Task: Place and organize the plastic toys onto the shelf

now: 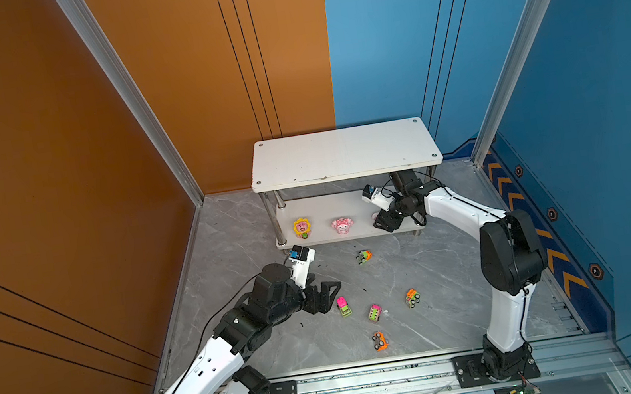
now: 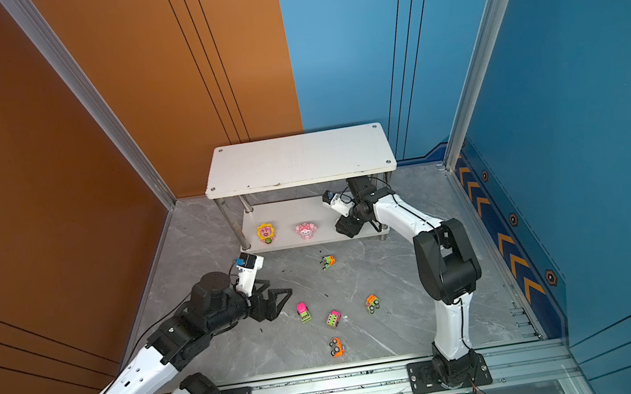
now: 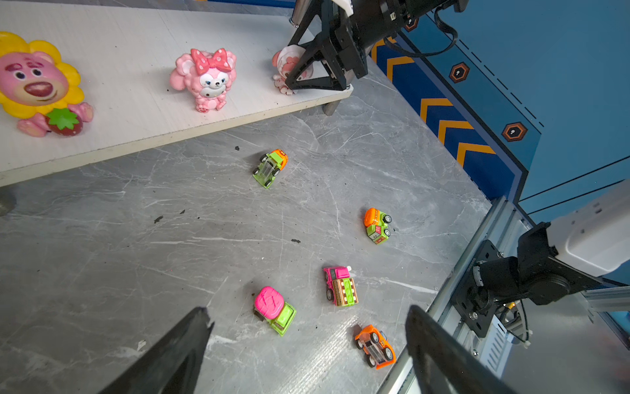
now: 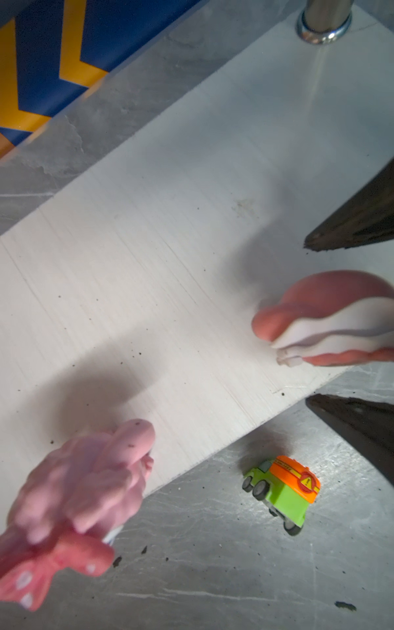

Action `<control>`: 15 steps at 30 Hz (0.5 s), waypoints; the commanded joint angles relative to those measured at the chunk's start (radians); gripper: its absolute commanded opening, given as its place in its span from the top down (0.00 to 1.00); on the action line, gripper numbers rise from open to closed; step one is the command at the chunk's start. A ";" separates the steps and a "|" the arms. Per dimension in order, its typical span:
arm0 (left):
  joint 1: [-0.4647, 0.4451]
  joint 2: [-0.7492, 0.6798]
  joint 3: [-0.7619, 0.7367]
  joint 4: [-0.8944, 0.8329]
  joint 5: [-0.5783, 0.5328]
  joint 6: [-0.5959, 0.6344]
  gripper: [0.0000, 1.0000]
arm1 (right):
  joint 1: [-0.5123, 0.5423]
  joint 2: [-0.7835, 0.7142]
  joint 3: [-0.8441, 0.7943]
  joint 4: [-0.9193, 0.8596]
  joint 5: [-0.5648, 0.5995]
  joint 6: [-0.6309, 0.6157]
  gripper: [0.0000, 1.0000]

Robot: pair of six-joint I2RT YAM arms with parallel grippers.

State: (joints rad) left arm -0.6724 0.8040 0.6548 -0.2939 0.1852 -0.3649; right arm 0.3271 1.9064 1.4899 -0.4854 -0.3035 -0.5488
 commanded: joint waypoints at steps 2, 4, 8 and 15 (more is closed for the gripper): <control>0.010 -0.021 -0.018 0.024 0.022 -0.008 0.09 | 0.005 -0.093 -0.078 0.110 0.014 0.076 0.30; 0.010 -0.029 -0.021 0.024 0.025 -0.009 0.09 | 0.011 -0.115 -0.109 0.142 0.029 0.086 0.30; 0.010 -0.036 -0.020 0.018 0.026 -0.007 0.09 | 0.012 -0.159 -0.152 0.177 0.035 0.117 0.30; 0.010 -0.048 -0.021 0.017 0.035 -0.009 0.09 | 0.020 -0.236 -0.245 0.228 0.029 0.165 0.30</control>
State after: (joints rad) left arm -0.6724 0.7696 0.6415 -0.2878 0.1955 -0.3676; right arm 0.3389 1.7046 1.2747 -0.2981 -0.2840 -0.4248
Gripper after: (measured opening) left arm 0.914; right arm 0.700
